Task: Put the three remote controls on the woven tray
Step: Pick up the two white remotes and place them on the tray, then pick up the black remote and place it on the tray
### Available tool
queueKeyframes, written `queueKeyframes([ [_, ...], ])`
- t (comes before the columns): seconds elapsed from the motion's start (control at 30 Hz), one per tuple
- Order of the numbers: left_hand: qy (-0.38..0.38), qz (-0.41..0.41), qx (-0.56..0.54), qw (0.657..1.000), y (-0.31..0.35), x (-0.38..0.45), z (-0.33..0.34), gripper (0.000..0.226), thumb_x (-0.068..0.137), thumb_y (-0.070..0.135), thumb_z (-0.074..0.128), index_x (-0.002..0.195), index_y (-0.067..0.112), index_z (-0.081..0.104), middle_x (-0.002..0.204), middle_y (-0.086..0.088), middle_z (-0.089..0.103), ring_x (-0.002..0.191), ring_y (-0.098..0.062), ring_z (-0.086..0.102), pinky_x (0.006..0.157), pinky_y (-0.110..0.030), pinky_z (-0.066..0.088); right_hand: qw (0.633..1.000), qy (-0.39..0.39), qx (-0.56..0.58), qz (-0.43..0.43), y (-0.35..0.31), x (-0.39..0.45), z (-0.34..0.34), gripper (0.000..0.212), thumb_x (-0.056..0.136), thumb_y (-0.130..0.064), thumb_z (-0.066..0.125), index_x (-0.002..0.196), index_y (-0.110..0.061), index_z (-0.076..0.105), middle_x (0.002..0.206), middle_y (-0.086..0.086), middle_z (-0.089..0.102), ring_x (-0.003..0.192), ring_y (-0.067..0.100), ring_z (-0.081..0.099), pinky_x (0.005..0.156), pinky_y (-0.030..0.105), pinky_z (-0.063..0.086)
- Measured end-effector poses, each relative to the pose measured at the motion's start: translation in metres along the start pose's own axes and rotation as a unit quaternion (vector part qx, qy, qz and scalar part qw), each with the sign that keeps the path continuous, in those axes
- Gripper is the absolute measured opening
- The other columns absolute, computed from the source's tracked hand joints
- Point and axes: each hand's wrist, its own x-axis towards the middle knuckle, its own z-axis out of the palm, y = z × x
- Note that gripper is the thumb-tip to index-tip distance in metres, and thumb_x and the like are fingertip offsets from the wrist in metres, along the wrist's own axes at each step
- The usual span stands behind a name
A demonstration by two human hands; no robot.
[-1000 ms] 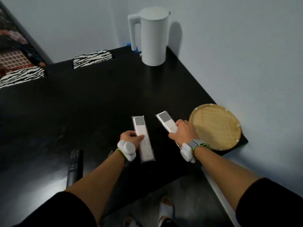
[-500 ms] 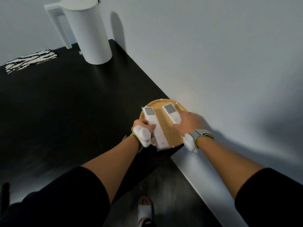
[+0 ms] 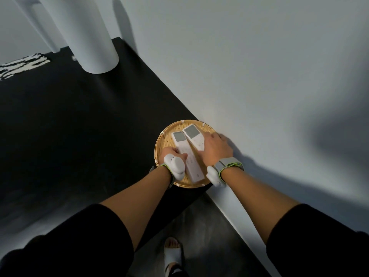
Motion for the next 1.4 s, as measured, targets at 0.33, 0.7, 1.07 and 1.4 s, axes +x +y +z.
queueKeyframes([
  [0.33, 0.013, 0.049, 0.156, 0.987, 0.015, -0.021, -0.021, 0.01, 0.079, 0.027, 0.063, 0.073, 0.021, 0.058, 0.078, -0.005, 0.068, 0.064, -0.017, 0.064, 0.05, -0.028, 0.052, 1.0, 0.006, -0.011, -0.011, -0.006, -0.006, -0.022, 0.041, 0.094, -0.035, 0.051, 0.125, -0.009, 0.049, 0.123, 0.016, 0.057, 0.116, 0.034, 0.052, 0.084, 0.04, 0.048],
  [0.7, 0.08, 0.111, 0.175, 0.975, 0.008, -0.084, -0.162, 0.031, 0.09, 0.021, 0.058, 0.121, 0.018, 0.057, 0.108, -0.005, 0.066, 0.1, -0.021, 0.063, 0.077, -0.029, 0.047, 0.997, -0.003, -0.014, -0.077, -0.101, -0.024, -0.049, 0.029, 0.091, -0.023, 0.046, 0.116, -0.011, 0.055, 0.11, 0.012, 0.066, 0.094, 0.031, 0.063, 0.071, 0.037, 0.049],
  [1.07, 0.271, 0.026, 0.096, 0.957, -0.14, -0.156, -0.394, 0.023, 0.088, 0.021, 0.058, 0.109, 0.016, 0.065, 0.091, -0.004, 0.069, 0.079, -0.021, 0.062, 0.068, -0.029, 0.045, 0.974, -0.109, 0.028, -0.197, -0.312, -0.098, 0.014, 0.023, 0.092, -0.03, 0.055, 0.108, -0.015, 0.059, 0.103, 0.005, 0.065, 0.083, 0.023, 0.062, 0.065, 0.035, 0.05],
  [1.4, 0.338, -0.069, 0.031, 0.938, -0.285, -0.214, -0.494, 0.017, 0.082, 0.025, 0.055, 0.091, 0.023, 0.069, 0.099, -0.012, 0.073, 0.093, -0.034, 0.066, 0.074, -0.03, 0.046, 0.94, -0.248, -0.024, -0.231, -0.456, -0.203, 0.116, 0.042, 0.085, -0.047, 0.062, 0.112, -0.017, 0.053, 0.104, 0.005, 0.061, 0.089, 0.024, 0.063, 0.071, 0.039, 0.056],
])
